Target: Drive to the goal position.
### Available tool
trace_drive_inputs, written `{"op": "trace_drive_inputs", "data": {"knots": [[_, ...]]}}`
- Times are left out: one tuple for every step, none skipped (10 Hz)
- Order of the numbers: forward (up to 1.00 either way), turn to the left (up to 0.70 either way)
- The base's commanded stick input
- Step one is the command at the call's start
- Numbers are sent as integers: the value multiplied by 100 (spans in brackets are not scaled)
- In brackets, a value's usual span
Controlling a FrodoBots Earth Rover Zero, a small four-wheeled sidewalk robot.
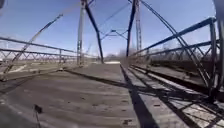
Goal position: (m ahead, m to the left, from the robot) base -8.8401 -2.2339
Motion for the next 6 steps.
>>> {"op": "trace_drive_inputs", "data": {"knots": [[100, 0], [100, 0], [100, 0], [100, 0], [100, 0], [100, 0]]}}
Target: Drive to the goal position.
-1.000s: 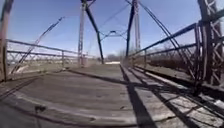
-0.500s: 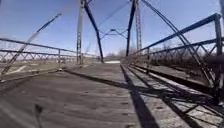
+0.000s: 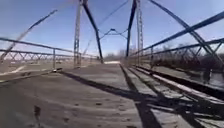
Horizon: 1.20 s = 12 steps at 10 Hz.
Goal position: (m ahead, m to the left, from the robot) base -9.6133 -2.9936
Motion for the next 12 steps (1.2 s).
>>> {"op": "trace_drive_inputs", "data": {"knots": [[100, 0], [100, 0], [100, 0], [100, 0], [100, 0], [100, 0], [100, 0], [100, 0], [100, 0], [100, 0], [100, 0], [100, 0]]}}
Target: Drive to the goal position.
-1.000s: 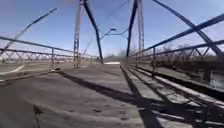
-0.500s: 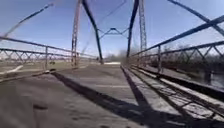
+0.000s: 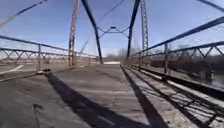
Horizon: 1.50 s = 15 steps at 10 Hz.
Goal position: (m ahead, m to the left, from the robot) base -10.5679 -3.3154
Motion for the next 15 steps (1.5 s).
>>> {"op": "trace_drive_inputs", "data": {"knots": [[100, 0], [100, 0], [100, 0], [100, 0], [100, 0], [100, 0], [100, 0], [100, 0], [100, 0], [100, 0], [100, 0], [100, 0], [100, 0], [100, 0], [100, 0]]}}
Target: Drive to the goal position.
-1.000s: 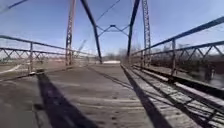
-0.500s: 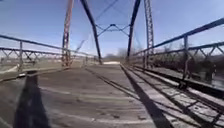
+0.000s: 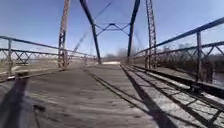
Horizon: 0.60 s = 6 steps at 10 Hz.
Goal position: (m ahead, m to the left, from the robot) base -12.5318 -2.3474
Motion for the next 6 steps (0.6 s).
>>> {"op": "trace_drive_inputs", "data": {"knots": [[100, 0], [100, 0], [100, 0], [100, 0], [100, 0], [100, 0]]}}
